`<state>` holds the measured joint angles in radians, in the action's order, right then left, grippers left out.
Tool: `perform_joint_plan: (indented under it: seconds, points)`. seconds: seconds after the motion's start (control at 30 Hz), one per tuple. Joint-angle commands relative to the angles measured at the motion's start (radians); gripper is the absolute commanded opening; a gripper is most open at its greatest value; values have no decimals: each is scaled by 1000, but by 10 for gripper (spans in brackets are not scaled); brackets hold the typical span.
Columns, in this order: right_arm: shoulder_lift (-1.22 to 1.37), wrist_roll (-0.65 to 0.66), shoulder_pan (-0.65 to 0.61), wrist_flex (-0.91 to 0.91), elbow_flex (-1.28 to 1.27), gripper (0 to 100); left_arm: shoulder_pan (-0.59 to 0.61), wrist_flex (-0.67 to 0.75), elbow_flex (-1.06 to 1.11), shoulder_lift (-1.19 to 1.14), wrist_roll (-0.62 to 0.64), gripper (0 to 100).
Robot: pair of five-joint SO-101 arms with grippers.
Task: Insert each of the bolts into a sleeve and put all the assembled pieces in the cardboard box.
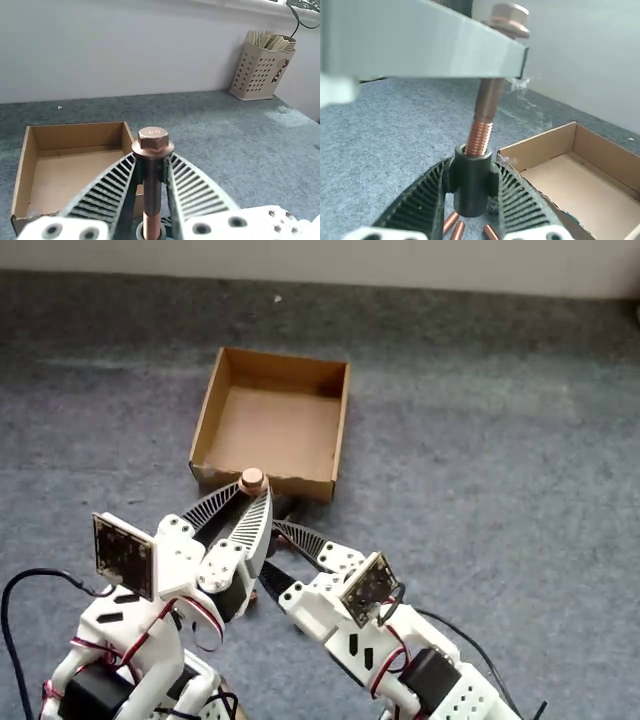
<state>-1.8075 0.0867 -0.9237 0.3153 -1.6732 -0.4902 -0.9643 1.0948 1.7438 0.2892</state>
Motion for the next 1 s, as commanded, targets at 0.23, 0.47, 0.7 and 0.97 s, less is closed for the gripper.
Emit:
perform_joint_plan:
  seconds: [0.23, 0.47, 0.7, 0.97]
  points:
    - [-15, -43, 99, -10, -85, 5, -28, -101, -19, 1, 2, 11]
    - [-15, -141, 147, -5, -87, 5, -36, -183, -16, 1, -157, 25]
    - [-15, -143, 159, -2, -94, 5, -28, -327, -21, 1, -183, 372]
    - [-15, -206, 234, 134, -85, 5, 209, -285, -65, 1, -190, 369]
